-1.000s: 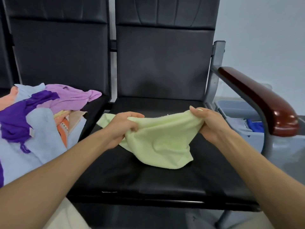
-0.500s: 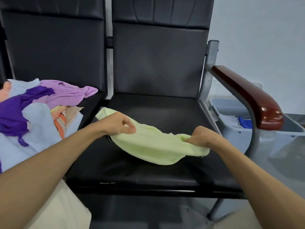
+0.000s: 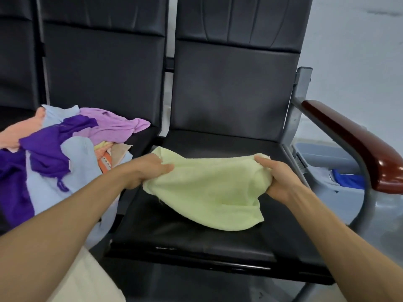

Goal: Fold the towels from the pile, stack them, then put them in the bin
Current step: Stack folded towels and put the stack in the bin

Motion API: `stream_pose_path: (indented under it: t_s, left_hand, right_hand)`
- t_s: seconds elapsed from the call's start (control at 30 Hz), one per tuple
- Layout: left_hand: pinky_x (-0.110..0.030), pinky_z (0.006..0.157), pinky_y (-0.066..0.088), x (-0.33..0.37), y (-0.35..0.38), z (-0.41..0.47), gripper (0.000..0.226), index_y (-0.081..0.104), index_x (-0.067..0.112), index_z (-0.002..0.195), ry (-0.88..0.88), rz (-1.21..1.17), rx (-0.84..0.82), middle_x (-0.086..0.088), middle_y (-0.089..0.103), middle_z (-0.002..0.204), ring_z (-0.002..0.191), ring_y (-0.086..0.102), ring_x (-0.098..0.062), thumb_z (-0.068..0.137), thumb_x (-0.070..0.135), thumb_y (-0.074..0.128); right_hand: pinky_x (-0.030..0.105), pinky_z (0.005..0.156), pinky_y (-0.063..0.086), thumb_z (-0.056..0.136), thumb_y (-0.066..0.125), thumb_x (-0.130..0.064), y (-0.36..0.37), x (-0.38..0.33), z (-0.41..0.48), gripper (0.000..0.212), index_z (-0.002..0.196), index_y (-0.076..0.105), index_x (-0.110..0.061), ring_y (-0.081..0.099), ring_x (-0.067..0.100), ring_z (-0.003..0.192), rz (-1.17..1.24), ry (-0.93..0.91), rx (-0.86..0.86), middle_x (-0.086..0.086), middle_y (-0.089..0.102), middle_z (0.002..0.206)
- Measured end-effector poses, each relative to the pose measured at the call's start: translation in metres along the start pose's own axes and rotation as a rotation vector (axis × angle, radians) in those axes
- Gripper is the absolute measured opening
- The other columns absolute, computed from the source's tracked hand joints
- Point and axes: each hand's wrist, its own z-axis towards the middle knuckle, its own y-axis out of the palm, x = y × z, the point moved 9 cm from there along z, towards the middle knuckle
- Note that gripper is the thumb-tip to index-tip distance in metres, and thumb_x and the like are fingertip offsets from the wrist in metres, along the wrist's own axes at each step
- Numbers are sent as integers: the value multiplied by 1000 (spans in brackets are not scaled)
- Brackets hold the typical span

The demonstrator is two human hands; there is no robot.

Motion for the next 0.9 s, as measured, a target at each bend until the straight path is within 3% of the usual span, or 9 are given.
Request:
stream_pose_path:
  t_s: [0.17, 0.3, 0.43, 0.5, 0.6, 0.67, 0.77, 0.83, 0.9]
  left_hand:
    - [-28, 65, 53, 1, -17, -20, 22, 66, 8, 105, 30, -522, 33, -8, 69, 97, 77, 64, -17, 98, 25, 55]
    - [-35, 70, 51, 35, -27, -41, 11, 63, 8, 102, 73, -645, 109, -9, 68, 94, 81, 63, -21, 98, 11, 54]
    - [-36, 67, 51, 86, -55, -68, 8, 60, 4, 94, 106, -737, 184, -13, 65, 89, 75, 62, -24, 93, -2, 54]
    - [-35, 60, 50, 110, -79, -83, 12, 57, 0, 101, 127, -737, 257, -15, 63, 92, 73, 61, -25, 91, -5, 55]
    - [-32, 53, 49, 146, -113, -97, 41, 49, 2, 127, 213, -769, 316, -20, 59, 115, 75, 61, -26, 88, -8, 55]
    - [-32, 57, 49, 170, -133, -111, 53, 50, 14, 135, 286, -826, 320, -19, 57, 120, 78, 61, -25, 87, -10, 55]
    - [-36, 73, 54, 199, -154, -127, 47, 65, 24, 121, 365, -913, 288, -15, 64, 117, 93, 65, -28, 84, -5, 59]
    - [-41, 84, 55, 211, -164, -141, 35, 70, 23, 113, 362, -986, 275, -11, 69, 112, 98, 67, -29, 81, 9, 69]
    - [-44, 84, 56, 219, -173, -152, 40, 69, 19, 114, 345, -1048, 265, -9, 73, 105, 92, 70, -27, 75, 22, 77]
  right_hand:
    - [40, 76, 54, 80, 67, 3, -13, -10, -11, 55, 131, 52, -14, 63, 28, 107, 145, -121, 5, 10, 61, 124]
    - [44, 90, 54, 88, 63, 0, 4, -46, -36, 29, 111, 69, -19, 61, 26, 104, -149, -272, 82, 10, 63, 118]
    - [43, 97, 50, 92, 57, -7, 28, -113, -66, 27, 100, 73, -27, 57, 22, 107, -292, -519, 189, 1, 62, 113]
    - [34, 89, 52, 94, 53, -10, 36, -149, -86, 27, 101, 72, -28, 58, 15, 101, -328, -654, 242, -4, 63, 110]
    - [13, 75, 40, 96, 51, -15, 47, -196, -113, 25, 110, 69, -25, 53, 0, 90, -408, -829, 309, -11, 62, 108]
    - [14, 83, 36, 95, 56, -18, 50, -223, -132, 21, 111, 69, -23, 51, 1, 97, -392, -904, 337, -18, 59, 102]
    - [19, 80, 42, 89, 65, -18, 47, -251, -144, 16, 103, 73, -21, 55, 6, 96, -249, -883, 324, -15, 60, 101]
    - [18, 71, 45, 85, 69, -12, 50, -263, -152, 19, 101, 73, -21, 57, 5, 91, -149, -830, 247, -7, 62, 107]
    - [21, 76, 50, 81, 70, -4, 53, -275, -161, 28, 103, 73, -21, 59, 9, 94, -127, -806, 184, -4, 62, 110]
